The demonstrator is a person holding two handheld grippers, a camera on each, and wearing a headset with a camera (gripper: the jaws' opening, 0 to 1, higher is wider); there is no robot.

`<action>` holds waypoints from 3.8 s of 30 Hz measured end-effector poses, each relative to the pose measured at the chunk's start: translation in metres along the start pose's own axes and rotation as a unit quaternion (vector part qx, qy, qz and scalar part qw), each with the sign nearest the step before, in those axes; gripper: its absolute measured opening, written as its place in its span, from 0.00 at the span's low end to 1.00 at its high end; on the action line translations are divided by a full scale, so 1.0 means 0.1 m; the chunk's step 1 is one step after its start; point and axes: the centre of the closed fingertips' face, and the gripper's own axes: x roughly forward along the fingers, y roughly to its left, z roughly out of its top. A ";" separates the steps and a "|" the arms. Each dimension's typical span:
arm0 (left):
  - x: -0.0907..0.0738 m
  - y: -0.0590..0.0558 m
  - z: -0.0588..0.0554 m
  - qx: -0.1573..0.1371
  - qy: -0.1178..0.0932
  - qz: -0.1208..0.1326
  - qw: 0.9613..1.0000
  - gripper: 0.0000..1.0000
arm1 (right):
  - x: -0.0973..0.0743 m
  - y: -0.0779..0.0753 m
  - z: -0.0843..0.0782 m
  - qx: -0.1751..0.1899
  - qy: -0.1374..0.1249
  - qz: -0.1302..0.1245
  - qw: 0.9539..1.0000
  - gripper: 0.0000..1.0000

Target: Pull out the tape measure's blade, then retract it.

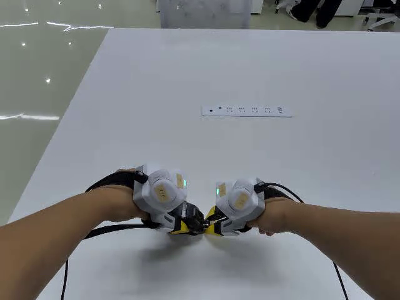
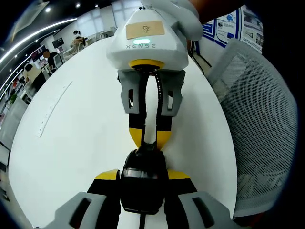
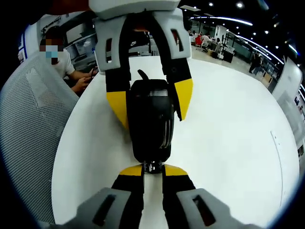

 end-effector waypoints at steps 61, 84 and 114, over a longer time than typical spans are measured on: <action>0.00 0.00 -0.02 -0.016 -0.004 -0.010 1.000 0.32 | -0.14 0.00 -0.24 0.032 0.016 0.003 0.999 0.13; 0.02 -0.01 -0.02 -0.020 -0.001 -0.010 1.000 0.32 | -0.30 -0.01 -0.42 0.027 0.018 0.005 0.999 0.13; 0.04 -0.03 0.01 -0.013 -0.003 -0.009 1.000 0.33 | -0.47 -0.02 -0.65 0.032 0.031 0.008 0.999 0.13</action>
